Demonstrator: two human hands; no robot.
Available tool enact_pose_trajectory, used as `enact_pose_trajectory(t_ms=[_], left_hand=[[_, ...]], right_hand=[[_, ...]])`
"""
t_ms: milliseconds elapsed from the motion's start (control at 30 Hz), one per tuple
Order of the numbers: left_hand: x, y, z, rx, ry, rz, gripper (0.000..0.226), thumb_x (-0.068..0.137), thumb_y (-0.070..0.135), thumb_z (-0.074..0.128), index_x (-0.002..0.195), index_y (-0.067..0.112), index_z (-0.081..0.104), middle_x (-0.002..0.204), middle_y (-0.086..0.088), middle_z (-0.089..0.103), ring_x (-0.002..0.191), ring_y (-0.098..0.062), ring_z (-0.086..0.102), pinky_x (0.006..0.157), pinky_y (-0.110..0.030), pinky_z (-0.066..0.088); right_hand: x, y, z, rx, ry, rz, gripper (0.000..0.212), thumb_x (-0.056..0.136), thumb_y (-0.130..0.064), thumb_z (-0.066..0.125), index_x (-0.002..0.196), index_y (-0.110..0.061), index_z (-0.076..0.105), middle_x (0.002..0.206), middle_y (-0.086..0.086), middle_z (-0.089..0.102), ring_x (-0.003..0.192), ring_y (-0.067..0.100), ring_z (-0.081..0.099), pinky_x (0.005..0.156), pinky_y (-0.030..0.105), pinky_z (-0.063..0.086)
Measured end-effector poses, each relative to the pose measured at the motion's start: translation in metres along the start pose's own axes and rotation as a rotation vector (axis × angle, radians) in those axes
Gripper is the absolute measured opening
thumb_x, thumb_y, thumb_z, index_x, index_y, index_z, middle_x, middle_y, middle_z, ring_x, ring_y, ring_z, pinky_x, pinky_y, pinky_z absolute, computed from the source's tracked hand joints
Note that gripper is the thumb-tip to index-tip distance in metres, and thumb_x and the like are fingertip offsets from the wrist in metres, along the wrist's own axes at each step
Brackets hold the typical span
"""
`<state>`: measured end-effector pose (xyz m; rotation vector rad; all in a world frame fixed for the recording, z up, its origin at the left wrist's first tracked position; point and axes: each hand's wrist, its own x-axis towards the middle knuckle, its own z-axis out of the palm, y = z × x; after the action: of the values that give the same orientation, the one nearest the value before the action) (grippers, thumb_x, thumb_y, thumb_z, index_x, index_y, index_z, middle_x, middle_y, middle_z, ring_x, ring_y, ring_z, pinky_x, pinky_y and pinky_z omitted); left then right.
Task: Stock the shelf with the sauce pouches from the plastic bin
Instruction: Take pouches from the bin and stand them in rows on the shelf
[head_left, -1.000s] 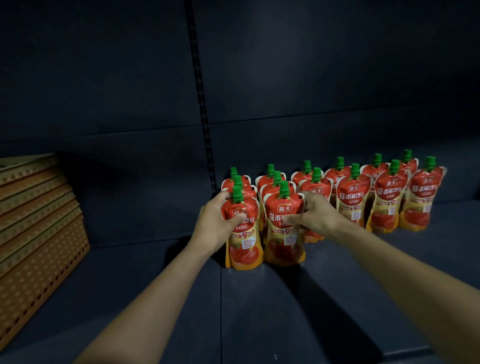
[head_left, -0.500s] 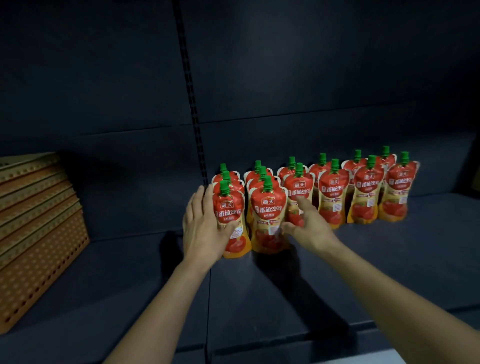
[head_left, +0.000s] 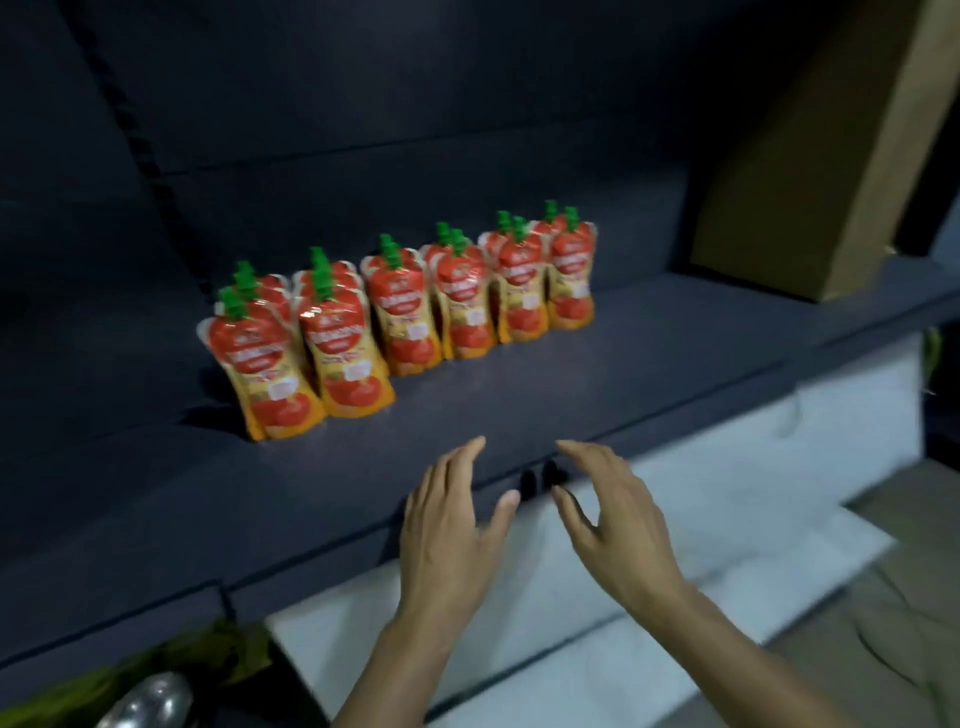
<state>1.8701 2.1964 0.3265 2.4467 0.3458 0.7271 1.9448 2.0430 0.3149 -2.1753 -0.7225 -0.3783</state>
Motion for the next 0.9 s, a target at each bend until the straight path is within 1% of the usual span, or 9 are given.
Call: enact_pose_trajectory(t_ms=[67,200,300,400,467,567,700,767,900], left_hand=[[-0.014,0.031,0.031,-0.053,-0.085,0.034,0.058,0.092,0.043,0.059,0.144,0.031,0.037,0.142,0.014,0.047,0.13,-0.007,0.043,0.106,-0.032,0.039],[-0.04,0.091,0.096,-0.093,-0.296,0.113,0.053,0.094,0.043,0.055,0.142,0.031,0.036,0.138,0.016,0.05,0.126,-0.005,0.047,0.102,-0.032,0.043],[-0.059,0.137,0.148,-0.113,-0.457,0.187,0.052,0.094,0.044,0.055,0.142,0.031,0.036,0.136,0.015,0.051,0.123,-0.007,0.049,0.099,-0.03,0.044],[-0.084,0.183,0.2,-0.149,-0.618,0.253,0.05,0.093,0.043,0.057,0.139,0.029,0.041,0.133,0.012,0.055,0.119,-0.008,0.052,0.093,-0.026,0.043],[-0.101,0.215,0.232,-0.179,-0.715,0.298,0.048,0.092,0.042,0.059,0.136,0.028,0.044,0.129,0.01,0.057,0.116,-0.009,0.055,0.092,-0.027,0.045],[-0.126,0.266,0.276,-0.201,-0.849,0.382,0.05,0.091,0.043,0.06,0.136,0.03,0.045,0.129,0.009,0.059,0.115,-0.01,0.056,0.098,-0.035,0.047],[-0.161,0.329,0.334,-0.23,-1.013,0.486,0.049,0.09,0.041,0.062,0.135,0.029,0.047,0.126,0.012,0.06,0.111,-0.008,0.057,0.098,-0.032,0.047],[-0.177,0.357,0.364,-0.253,-1.074,0.531,0.048,0.089,0.039,0.064,0.133,0.028,0.049,0.122,0.012,0.061,0.107,-0.008,0.058,0.096,-0.031,0.047],[-0.2,0.412,0.438,-0.258,-1.211,0.559,0.042,0.089,0.036,0.064,0.128,0.031,0.051,0.112,0.016,0.059,0.107,-0.007,0.058,0.094,-0.029,0.047]], right_hand=[[-0.03,0.027,-0.028,-0.026,0.019,0.083,0.043,0.092,-0.027,0.057,0.134,-0.032,0.047,0.127,-0.015,0.054,0.114,0.006,0.052,0.086,0.027,0.044],[-0.088,0.088,-0.089,-0.07,0.022,0.301,0.047,0.093,-0.033,0.054,0.138,-0.036,0.039,0.132,-0.018,0.05,0.116,0.004,0.051,0.088,0.029,0.046],[-0.132,0.133,-0.136,-0.085,0.04,0.483,0.048,0.093,-0.033,0.054,0.139,-0.033,0.038,0.135,-0.013,0.05,0.113,0.008,0.053,0.093,0.036,0.048],[-0.175,0.173,-0.183,-0.104,0.1,0.642,0.047,0.093,-0.03,0.056,0.137,-0.027,0.042,0.131,-0.009,0.053,0.109,0.01,0.054,0.088,0.028,0.044],[-0.204,0.197,-0.214,-0.1,0.151,0.765,0.046,0.092,-0.027,0.058,0.136,-0.025,0.045,0.126,-0.007,0.054,0.111,0.012,0.055,0.088,0.026,0.043],[-0.251,0.235,-0.257,-0.075,0.267,0.936,0.044,0.088,-0.027,0.06,0.131,-0.023,0.051,0.123,-0.001,0.06,0.106,0.014,0.059,0.093,0.038,0.049],[-0.308,0.283,-0.306,-0.063,0.465,1.104,0.03,0.087,-0.023,0.062,0.117,-0.019,0.059,0.111,-0.001,0.065,0.099,0.014,0.061,0.09,0.041,0.051],[-0.329,0.308,-0.327,-0.062,0.541,1.174,0.029,0.087,-0.021,0.064,0.115,-0.017,0.062,0.11,0.0,0.066,0.1,0.016,0.061,0.091,0.04,0.05],[-0.364,0.37,-0.361,-0.033,0.608,1.308,0.028,0.085,-0.011,0.066,0.113,-0.012,0.064,0.102,-0.002,0.064,0.099,0.018,0.062,0.089,0.031,0.048]])
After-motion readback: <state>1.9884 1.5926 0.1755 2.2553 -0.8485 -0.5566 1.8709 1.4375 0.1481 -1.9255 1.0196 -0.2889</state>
